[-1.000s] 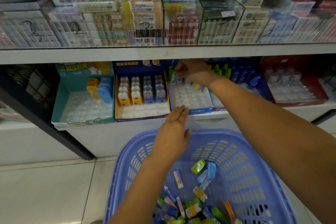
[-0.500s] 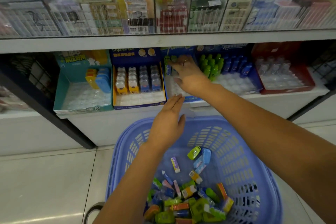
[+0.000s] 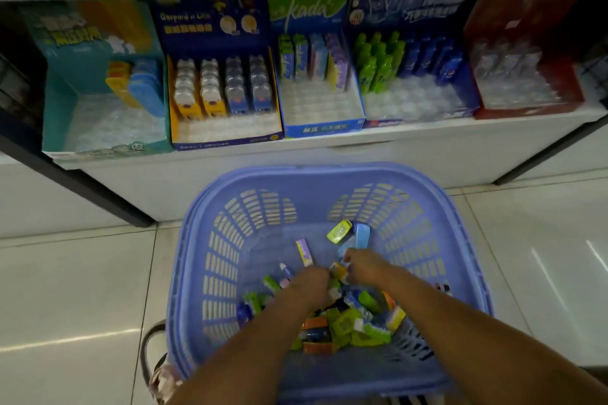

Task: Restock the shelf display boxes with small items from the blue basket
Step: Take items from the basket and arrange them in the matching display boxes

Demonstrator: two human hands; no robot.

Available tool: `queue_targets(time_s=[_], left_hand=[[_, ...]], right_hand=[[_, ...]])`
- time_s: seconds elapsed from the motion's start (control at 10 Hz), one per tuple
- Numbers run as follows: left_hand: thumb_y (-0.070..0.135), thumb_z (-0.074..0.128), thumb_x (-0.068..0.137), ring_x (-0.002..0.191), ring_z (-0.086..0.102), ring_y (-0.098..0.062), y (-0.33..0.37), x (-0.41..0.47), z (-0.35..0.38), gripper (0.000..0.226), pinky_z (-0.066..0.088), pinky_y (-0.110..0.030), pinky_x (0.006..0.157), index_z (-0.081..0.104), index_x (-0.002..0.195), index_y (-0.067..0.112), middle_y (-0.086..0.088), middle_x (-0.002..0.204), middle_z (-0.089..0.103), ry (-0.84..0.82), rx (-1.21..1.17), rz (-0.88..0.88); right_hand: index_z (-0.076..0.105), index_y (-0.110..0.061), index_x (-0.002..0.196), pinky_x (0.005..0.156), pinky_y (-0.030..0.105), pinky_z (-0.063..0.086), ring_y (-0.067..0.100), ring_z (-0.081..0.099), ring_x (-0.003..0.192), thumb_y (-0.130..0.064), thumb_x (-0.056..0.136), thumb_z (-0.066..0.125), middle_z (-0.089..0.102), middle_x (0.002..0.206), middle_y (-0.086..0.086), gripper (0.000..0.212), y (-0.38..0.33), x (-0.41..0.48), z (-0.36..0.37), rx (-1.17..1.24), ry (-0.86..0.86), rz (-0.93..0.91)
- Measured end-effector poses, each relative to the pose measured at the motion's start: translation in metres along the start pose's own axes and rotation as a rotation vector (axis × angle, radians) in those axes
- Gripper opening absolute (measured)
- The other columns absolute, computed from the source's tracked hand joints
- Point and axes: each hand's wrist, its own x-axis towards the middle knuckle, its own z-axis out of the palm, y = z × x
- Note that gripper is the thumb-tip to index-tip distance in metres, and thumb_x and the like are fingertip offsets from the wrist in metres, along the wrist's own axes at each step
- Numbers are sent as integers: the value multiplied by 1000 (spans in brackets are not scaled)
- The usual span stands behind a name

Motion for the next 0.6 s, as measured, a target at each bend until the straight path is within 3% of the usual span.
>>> queue_targets(time_s=[0.1,0.2,0.3,0.4,0.5,0.6], left_hand=[[33,54,90,109,55,-35,1,6,9,42,45,-40,87,54,121,3,-20,117,59,50,2,-11],[27,52,92,101,57,-36,2,8,12,33,43,-41,85,61,104,-2,-23,105,63,28,-11,-1],[20,54,91,98,58,-37,0,8,8,29,44,-42,87,64,102,-4,-25,103,64,-19,-86,-14],[19,56,89,87,60,-35,-9,6,-7,23,45,-40,75,64,91,-3,-24,91,63,-3,-210,-76],[18,55,90,54,44,-20,-22,2,-25,37,36,-31,58,43,55,12,-10,58,45,85,-498,-192],[17,51,92,63,53,-26,-24,-4,-51,34,48,-39,66,44,59,12,-8,56,48,242,-834,-274]], right_hand=[[52,-7,113,78,32,43,30,59,103,-38,95,49,63,110,14,35,-1,7,18,49,107,7],[52,-10,111,84,33,45,30,60,101,-29,93,49,62,110,15,26,-6,11,27,71,118,35],[55,-8,110,84,32,45,29,60,102,-28,93,49,62,111,16,27,-7,16,26,72,106,79],[64,-1,96,78,32,46,30,59,97,-32,96,49,62,95,19,35,-11,14,9,144,53,87],[52,-5,69,60,27,41,23,49,65,-14,94,53,45,65,12,27,-15,3,-20,569,16,22],[54,-9,98,60,25,50,17,57,63,-5,93,55,58,76,10,6,-21,-25,-55,1004,-64,-42]])
